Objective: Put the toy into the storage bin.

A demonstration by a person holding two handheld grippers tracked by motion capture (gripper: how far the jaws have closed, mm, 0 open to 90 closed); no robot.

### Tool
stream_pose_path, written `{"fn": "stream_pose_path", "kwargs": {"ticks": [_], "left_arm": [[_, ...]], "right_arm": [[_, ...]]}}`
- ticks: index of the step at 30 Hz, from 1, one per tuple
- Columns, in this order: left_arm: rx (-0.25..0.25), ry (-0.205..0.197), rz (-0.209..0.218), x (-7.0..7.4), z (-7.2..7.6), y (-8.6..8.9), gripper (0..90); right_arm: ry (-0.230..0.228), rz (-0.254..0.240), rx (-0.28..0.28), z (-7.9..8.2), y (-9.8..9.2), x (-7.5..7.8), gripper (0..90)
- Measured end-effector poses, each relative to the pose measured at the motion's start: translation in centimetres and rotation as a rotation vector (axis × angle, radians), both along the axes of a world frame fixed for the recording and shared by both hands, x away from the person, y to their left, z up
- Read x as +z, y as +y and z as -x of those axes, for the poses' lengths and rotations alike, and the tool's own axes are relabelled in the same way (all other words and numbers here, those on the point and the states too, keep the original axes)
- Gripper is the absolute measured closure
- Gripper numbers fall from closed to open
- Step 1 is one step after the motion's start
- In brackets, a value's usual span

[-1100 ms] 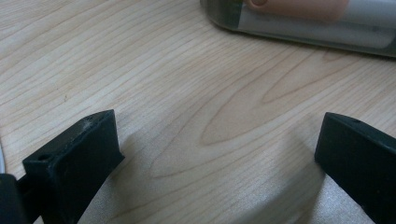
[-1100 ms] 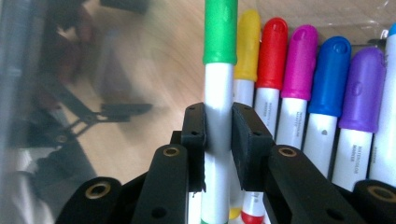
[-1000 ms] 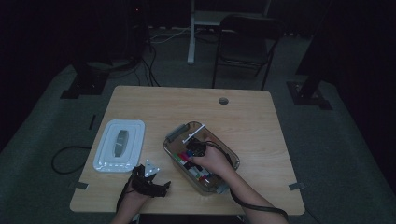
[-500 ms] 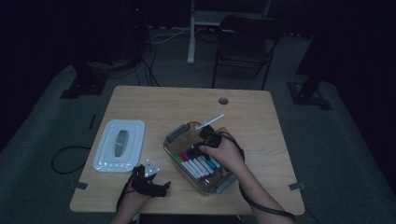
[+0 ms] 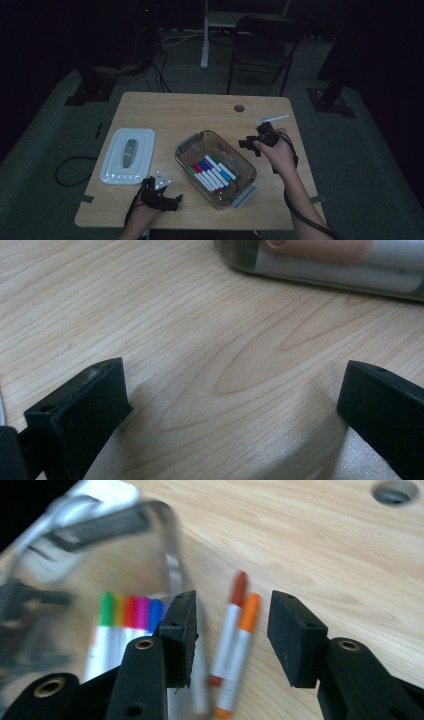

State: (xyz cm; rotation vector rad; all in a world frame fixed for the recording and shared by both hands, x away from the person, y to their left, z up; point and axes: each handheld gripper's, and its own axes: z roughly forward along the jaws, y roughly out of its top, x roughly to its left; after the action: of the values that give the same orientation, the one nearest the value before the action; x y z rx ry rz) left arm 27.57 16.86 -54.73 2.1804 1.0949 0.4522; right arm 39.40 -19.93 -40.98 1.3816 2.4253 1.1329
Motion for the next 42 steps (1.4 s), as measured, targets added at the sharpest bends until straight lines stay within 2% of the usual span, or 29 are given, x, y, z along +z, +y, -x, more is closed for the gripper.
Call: {"fn": "stream_pose_path", "kwargs": {"ticks": [5,8,12,14,15,17,20,22,24,26,27,28,30,33,37,39,42], "left_arm": [[-0.002,0.001,-0.001,0.0,0.0,0.0,0.6],[-0.002,0.001,-0.001,0.0,0.0,0.0,0.6],[-0.002,0.001,-0.001,0.0,0.0,0.0,0.6],[-0.002,0.002,-0.001,0.0,0.0,0.0,0.6],[-0.002,0.001,0.0,0.0,0.0,0.0,0.6],[-0.001,0.002,0.0,0.0,0.0,0.0,0.6],[-0.001,0.001,0.0,0.0,0.0,0.0,0.6],[-0.002,0.002,0.0,0.0,0.0,0.0,0.6],[-0.002,0.001,0.0,0.0,0.0,0.0,0.6],[-0.002,0.001,0.0,0.0,0.0,0.0,0.6],[-0.002,0.001,0.0,0.0,0.0,0.0,0.6],[-0.002,0.001,0.0,0.0,0.0,0.0,0.6],[-0.002,0.001,0.0,0.0,0.0,0.0,0.6],[-0.001,0.002,0.0,0.0,0.0,0.0,0.6],[-0.002,0.002,-0.001,0.0,0.0,0.0,0.6],[-0.001,0.002,0.0,0.0,0.0,0.0,0.6],[-0.001,0.002,0.001,0.0,0.0,0.0,0.6]], "right_arm": [[0.032,0.017,-0.037,-1.0,-0.7,-3.0,54.6],[0.081,0.013,-0.041,-1.7,-0.8,-5.0,55.4],[0.145,0.041,-0.008,-2.1,-0.5,-7.4,60.7],[0.178,0.018,0.011,-2.3,-0.2,-8.4,60.7],[0.19,0.021,0.016,-2.3,-0.1,-8.8,61.0],[0.209,0.039,0.041,-2.4,0.5,-9.7,60.9],[0.224,0.021,0.056,-2.6,1.0,-10.3,60.9],[0.233,0.047,0.056,-2.8,1.3,-10.6,61.5],[0.234,0.04,0.059,-2.8,1.5,-10.7,61.6],[0.234,0.09,0.061,-3.0,1.7,-10.9,64.7],[0.231,0.092,0.055,-3.0,1.7,-10.9,66.4],[0.23,0.094,0.043,-3.1,1.5,-10.9,66.6],[0.226,0.11,0.018,-3.1,1.3,-10.9,74.3],[0.227,0.135,-0.028,-3.1,0.9,-10.7,76.3],[0.208,0.082,-0.074,-3.0,0.0,-10.2,76.4],[0.201,0.042,-0.095,-2.9,-0.6,-9.5,76.4],[0.189,0.02,-0.103,-2.7,-1.4,-8.2,76.4]]}}
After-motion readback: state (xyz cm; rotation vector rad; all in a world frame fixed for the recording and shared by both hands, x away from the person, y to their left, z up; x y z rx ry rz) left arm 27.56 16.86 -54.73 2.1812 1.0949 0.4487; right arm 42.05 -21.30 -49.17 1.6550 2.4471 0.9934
